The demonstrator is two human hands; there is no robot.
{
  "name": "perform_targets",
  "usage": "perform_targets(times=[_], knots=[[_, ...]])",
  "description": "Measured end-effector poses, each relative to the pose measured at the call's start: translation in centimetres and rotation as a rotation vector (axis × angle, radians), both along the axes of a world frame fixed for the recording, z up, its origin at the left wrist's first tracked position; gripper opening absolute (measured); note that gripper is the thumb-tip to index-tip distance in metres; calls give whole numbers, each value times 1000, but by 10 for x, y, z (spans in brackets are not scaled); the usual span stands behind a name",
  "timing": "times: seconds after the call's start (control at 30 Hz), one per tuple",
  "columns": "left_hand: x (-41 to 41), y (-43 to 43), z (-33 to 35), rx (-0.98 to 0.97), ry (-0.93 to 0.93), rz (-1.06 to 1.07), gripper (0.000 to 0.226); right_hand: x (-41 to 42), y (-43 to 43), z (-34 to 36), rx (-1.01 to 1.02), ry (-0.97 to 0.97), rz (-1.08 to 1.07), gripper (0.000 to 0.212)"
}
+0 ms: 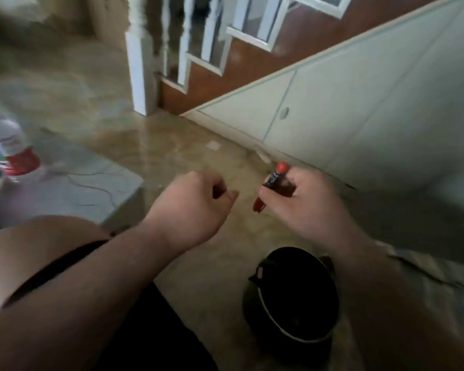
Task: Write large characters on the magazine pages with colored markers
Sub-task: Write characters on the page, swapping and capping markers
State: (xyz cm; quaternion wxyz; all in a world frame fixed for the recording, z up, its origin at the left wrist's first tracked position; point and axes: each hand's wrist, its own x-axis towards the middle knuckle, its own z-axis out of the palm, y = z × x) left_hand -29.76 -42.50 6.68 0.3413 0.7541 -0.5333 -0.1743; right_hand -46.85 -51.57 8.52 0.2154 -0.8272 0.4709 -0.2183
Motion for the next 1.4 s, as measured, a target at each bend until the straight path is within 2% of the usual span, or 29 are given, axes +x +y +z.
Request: perform_targets(times=[0.07, 0.17, 0.3, 0.43, 0.63, 0.83, 1.0, 1.23, 1.4], knots=[[-40, -20, -11, 51, -4, -109, 38, -46, -6, -9, -7, 65, -83, 31], [-87, -38, -24, 77, -58, -235, 38, -103, -6, -21, -33, 56, -180, 26], [-120, -46, -27, 98, -128, -303, 36, -151, -3, -35, 1, 63, -260, 21], [-128, -49, -33, 85, -133, -328, 36, -168, -9, -44, 66, 127, -274, 19], [-115, -43, -37, 162, -121, -271, 33, -159, -14, -49, 95, 85, -279, 19], [-80, -21, -19, 224, -87, -150, 28, -101, -10, -40, 110, 104, -127, 14], [-7, 26, 2, 131, -116, 102, 35, -15, 3, -23, 79, 29, 28, 21], [90, 133, 23, 21, -133, 437, 35, 136, 67, 14, 100, -17, 429, 20], [144, 222, 27, -16, -141, 638, 36, 231, 137, 9, 68, -50, 667, 23]])
